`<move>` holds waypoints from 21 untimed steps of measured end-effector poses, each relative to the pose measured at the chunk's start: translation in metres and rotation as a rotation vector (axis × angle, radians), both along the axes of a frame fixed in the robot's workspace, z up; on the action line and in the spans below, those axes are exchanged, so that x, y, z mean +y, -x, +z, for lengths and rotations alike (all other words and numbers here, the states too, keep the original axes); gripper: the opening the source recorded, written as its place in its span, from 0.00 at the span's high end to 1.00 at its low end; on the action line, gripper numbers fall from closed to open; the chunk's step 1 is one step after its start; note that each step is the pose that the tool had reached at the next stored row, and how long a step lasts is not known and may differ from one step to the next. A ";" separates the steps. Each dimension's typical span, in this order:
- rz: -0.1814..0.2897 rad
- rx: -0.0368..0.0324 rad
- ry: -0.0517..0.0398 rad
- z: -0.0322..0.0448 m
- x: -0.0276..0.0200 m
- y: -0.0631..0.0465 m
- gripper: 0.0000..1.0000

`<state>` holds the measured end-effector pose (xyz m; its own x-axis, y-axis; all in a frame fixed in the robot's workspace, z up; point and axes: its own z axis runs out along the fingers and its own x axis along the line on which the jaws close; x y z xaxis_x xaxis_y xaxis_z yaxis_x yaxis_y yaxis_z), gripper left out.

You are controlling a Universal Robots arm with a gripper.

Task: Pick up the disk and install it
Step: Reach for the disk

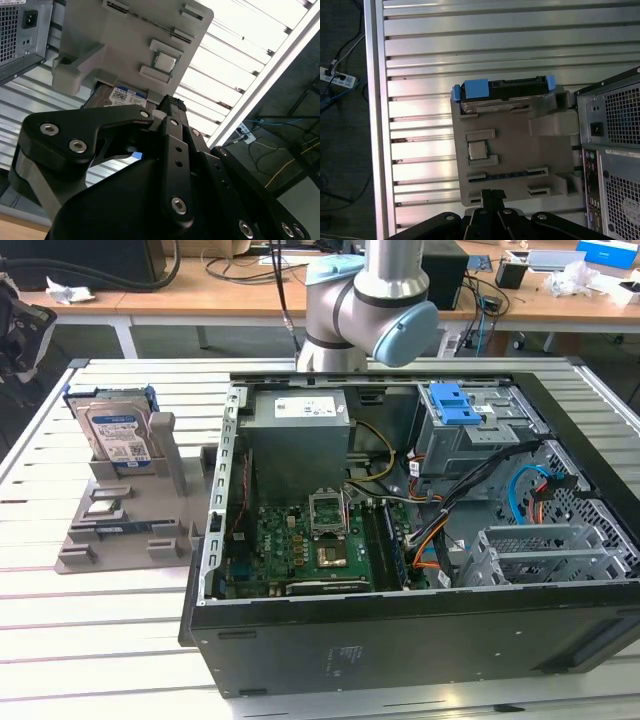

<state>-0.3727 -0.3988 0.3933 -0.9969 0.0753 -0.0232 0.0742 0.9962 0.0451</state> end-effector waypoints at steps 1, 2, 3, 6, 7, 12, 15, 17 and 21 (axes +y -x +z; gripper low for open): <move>0.000 0.0000 0.0000 0.0000 0.0000 0.002 0.89; 0.000 0.0000 0.0000 0.0000 0.0000 0.003 0.89; 0.000 0.0000 0.0000 0.0000 0.0000 0.006 0.89; 0.000 -0.0001 0.0000 0.0000 0.0000 0.011 0.89; 0.000 -0.0001 0.0000 0.0000 0.0000 0.015 0.89; 0.000 -0.0001 0.0015 -0.0001 0.0068 0.027 0.89; 0.001 -0.0001 0.0049 -0.0004 0.0226 0.026 0.89; 0.002 -0.0001 0.0064 -0.0006 0.0318 0.024 0.89; 0.003 0.0000 0.0072 -0.0006 0.0401 0.023 0.89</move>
